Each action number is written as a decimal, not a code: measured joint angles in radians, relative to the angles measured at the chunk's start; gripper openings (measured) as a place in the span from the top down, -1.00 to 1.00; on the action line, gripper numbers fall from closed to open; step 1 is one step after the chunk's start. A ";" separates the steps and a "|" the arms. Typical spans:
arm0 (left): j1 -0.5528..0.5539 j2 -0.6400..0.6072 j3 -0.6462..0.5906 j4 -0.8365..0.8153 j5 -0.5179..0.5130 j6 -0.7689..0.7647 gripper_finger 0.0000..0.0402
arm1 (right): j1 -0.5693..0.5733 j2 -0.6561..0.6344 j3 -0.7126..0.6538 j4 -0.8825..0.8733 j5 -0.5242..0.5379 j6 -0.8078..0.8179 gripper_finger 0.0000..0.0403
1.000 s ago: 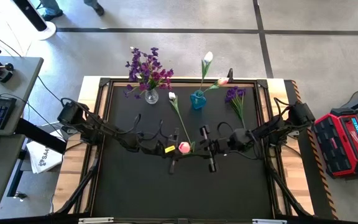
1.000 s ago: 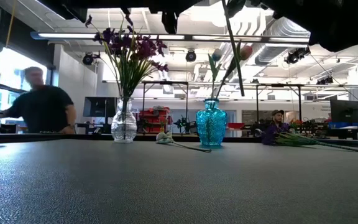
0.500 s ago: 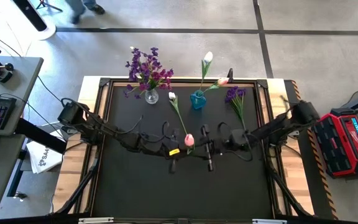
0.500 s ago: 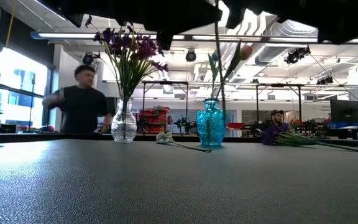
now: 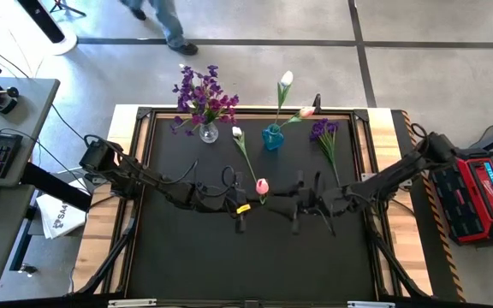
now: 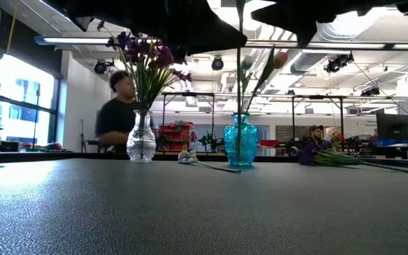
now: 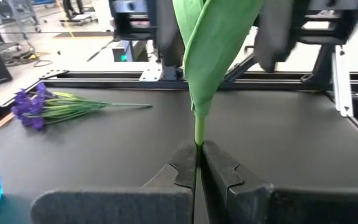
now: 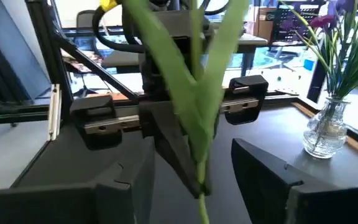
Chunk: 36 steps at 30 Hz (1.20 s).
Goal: Sort flowers into vase by color
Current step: Put the pink flower into the blue vase
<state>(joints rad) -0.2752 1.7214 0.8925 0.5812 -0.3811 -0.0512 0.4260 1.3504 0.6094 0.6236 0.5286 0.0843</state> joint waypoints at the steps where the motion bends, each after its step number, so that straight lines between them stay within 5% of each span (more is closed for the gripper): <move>1: 0.000 0.000 0.000 0.001 -0.007 0.000 1.00 | 0.005 0.011 0.009 0.001 0.018 -0.005 0.13; 10: 0.000 0.000 0.000 -0.002 -0.025 0.002 1.00 | 0.008 0.127 0.159 -0.040 0.241 -0.062 0.46; 16: 0.000 0.000 0.000 -0.002 -0.024 0.002 1.00 | 0.029 0.128 0.248 -0.222 0.255 -0.009 0.91; 21: 0.000 0.000 0.000 -0.004 -0.024 0.018 0.96 | 0.036 0.128 0.293 -0.329 0.296 0.039 0.96; 27: 0.001 -0.004 0.000 -0.139 -0.031 -0.009 0.63 | 0.041 0.083 0.314 -0.461 0.314 0.100 0.99; 32: 0.001 -0.030 -0.001 -0.292 -0.167 -0.075 0.28 | 0.020 -0.001 0.294 -0.637 0.364 0.189 1.00; 36: -0.003 -0.087 -0.001 -0.422 -0.263 -0.159 0.15 | -0.045 -0.057 0.235 -0.611 0.404 0.176 1.00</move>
<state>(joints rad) -0.2779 1.6348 0.8917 0.1595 -0.6436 -0.2105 0.3807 1.2932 0.8443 0.0125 0.9329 0.2601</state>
